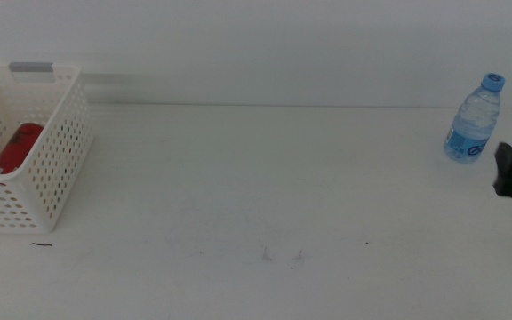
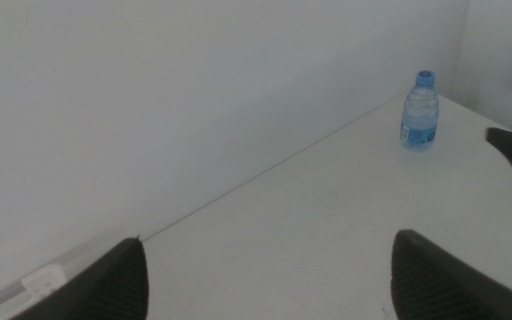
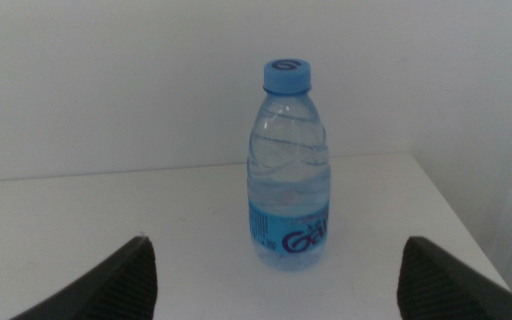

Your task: Use arms to grab the bottles and put them into the dustbin to the left of the table.

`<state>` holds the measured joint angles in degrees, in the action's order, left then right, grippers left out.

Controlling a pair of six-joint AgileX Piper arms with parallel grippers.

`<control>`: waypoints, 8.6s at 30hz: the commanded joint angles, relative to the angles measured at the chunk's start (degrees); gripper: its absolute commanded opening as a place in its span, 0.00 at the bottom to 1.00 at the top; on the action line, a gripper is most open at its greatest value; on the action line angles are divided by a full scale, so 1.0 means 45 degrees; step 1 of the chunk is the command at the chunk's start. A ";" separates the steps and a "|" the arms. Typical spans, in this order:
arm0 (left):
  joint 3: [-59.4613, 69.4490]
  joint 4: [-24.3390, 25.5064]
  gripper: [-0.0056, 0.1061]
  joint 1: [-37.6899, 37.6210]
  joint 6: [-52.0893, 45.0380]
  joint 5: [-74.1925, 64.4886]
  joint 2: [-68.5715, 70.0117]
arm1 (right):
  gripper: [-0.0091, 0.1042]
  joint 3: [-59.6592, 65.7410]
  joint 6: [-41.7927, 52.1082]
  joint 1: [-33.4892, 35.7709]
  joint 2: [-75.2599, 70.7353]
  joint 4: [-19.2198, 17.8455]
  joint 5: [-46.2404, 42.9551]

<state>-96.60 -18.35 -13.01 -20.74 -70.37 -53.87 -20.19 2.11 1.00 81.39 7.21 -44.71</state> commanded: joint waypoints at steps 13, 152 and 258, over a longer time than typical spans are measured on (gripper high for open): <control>0.0004 0.0032 0.89 -0.0038 0.0142 0.0090 0.0115 | 0.88 -0.4774 0.1448 -0.0104 0.5071 0.0204 0.0681; 0.0004 0.0087 0.89 -0.0038 0.0142 0.0090 0.0115 | 0.83 -1.0999 0.2851 0.7652 -0.6072 0.0111 2.0235; 0.9563 0.4436 0.88 -0.2691 0.5945 2.8569 -1.6197 | 0.83 -1.0999 0.2825 0.7652 -0.6072 0.0525 2.0235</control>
<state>-53.23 2.32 -25.24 5.91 58.16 -126.62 -69.37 14.33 35.32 54.16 9.70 46.35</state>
